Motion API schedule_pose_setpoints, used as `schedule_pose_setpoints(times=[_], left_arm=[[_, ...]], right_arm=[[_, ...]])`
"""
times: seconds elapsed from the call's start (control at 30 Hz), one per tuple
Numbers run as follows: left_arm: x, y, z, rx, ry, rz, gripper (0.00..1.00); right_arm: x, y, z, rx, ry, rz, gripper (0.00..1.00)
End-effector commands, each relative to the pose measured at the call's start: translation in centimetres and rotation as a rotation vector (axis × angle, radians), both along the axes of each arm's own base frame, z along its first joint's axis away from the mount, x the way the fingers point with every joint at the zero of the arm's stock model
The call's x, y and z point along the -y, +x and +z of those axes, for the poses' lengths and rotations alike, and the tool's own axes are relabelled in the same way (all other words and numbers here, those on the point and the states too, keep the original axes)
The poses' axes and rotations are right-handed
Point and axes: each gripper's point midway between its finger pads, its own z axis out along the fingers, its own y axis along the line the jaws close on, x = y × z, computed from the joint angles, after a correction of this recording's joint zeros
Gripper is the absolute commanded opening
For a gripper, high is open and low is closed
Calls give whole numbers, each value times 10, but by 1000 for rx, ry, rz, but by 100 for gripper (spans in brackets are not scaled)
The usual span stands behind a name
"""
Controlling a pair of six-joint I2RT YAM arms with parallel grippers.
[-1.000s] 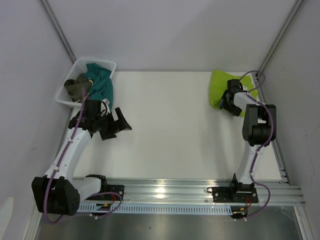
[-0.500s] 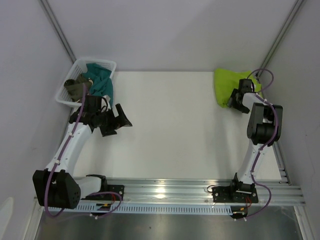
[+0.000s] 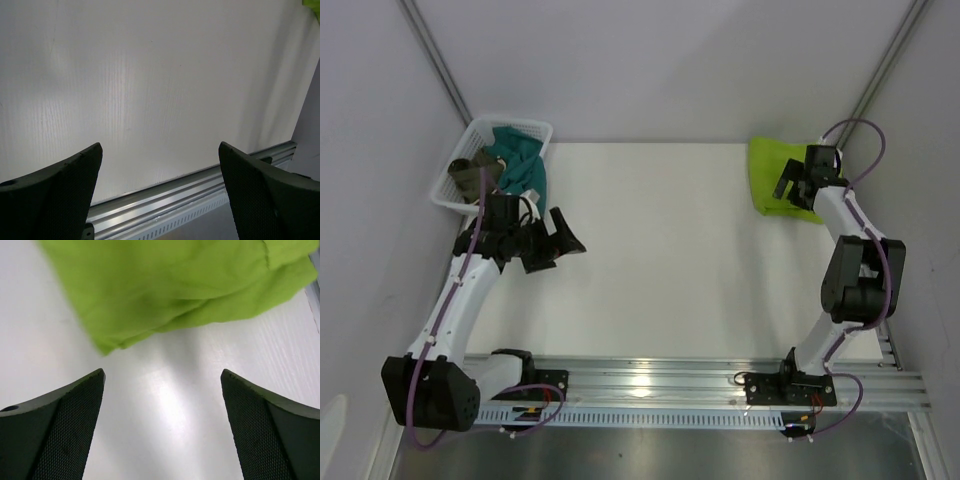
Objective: Fold and stack the shorts
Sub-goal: Neatly place the folded shorts to the corner
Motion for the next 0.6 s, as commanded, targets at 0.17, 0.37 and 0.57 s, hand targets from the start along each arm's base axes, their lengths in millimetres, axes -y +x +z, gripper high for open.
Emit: schedule_pose_setpoints(times=[0.17,0.37,0.57], left_arm=[[14,-16,17,88,-97,-55,99],[23,-31,19,136,-159,-71,99],[30,-46,32,246,-229,-36,99]], right_arm=[[-134,-60,126,293,256,312,99],[-180,-140,106,283,335,419,100],[-183,-198,94,250,339,476,100]])
